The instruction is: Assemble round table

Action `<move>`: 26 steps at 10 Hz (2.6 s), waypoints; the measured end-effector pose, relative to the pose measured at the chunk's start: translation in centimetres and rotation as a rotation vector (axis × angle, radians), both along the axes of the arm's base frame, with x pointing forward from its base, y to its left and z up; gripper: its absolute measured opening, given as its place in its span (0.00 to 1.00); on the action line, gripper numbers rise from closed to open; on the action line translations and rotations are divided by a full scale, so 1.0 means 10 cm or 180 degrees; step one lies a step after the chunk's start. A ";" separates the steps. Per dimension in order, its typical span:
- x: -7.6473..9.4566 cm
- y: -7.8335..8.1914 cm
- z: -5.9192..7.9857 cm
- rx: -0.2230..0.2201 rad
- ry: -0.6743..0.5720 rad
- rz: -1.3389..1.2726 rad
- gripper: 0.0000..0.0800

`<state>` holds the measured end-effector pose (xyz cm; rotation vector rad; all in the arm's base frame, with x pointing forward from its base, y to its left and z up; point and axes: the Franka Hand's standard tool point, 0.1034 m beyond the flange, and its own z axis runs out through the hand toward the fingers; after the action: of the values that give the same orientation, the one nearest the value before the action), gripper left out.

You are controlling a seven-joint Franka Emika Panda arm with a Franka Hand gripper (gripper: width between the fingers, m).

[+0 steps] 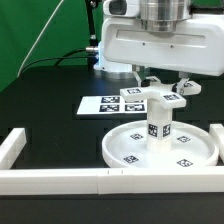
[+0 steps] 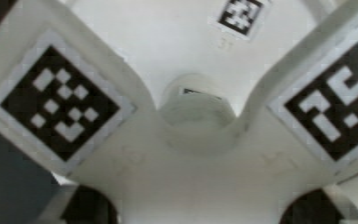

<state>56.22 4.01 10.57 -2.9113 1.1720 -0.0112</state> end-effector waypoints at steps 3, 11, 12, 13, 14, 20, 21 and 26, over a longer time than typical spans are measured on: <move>0.01 0.01 0.00 0.0034 -0.0001 -0.0524 0.55; -0.01 0.01 0.19 0.0252 0.0097 -0.0707 0.80; -0.01 0.02 0.23 0.0262 0.0080 -0.0388 0.80; 0.01 0.04 0.26 0.0270 0.0045 -0.0010 0.81; 0.03 0.04 0.29 0.0279 0.0003 0.0408 0.81; 0.03 -0.05 0.26 0.0227 -0.0101 0.2450 0.81; 0.03 -0.05 0.25 0.0213 -0.0099 0.2687 0.81; 0.03 -0.02 0.23 0.0034 -0.0073 0.3754 0.81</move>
Offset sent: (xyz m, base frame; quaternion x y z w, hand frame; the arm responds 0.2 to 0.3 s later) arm 0.0000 0.0000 0.0000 0.0000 0.0000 0.1938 0.9810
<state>56.55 3.83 12.82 -3.0509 -0.6405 -0.0319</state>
